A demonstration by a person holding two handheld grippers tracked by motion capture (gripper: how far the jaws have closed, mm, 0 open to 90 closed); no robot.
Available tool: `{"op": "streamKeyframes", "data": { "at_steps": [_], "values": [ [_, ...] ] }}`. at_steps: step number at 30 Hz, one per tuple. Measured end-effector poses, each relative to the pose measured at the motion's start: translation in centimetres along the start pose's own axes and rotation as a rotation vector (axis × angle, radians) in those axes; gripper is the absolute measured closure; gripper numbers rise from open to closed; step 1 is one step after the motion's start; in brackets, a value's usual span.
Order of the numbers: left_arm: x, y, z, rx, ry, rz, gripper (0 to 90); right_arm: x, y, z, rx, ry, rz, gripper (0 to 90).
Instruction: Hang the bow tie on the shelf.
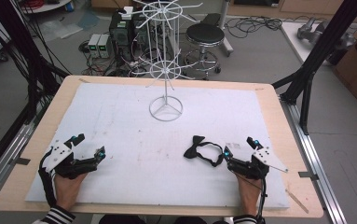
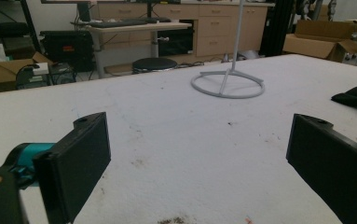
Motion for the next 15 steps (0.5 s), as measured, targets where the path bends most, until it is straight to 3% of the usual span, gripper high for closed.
{"op": "streamKeyframes", "data": {
  "at_steps": [8,15],
  "values": [
    [-0.03,0.01,-0.06,-0.004,-0.001,-0.003,6.7,0.0,0.01,-0.07,-0.008,-0.001,0.0,3.4],
    [-0.04,0.01,0.03,0.002,-0.003,0.002,6.6,-0.1,0.02,0.18,0.014,-0.008,0.009,3.4]
  ]
}}
Point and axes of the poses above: each handheld gripper's, and its own axes: x roughly backward along the jaws, y roughly out of its top, z roughly to its left, the point moved 3 cm from there along -x, roughly forward along the jaws, and after that the axes turned 6 degrees about y, right-handed, at the moved point
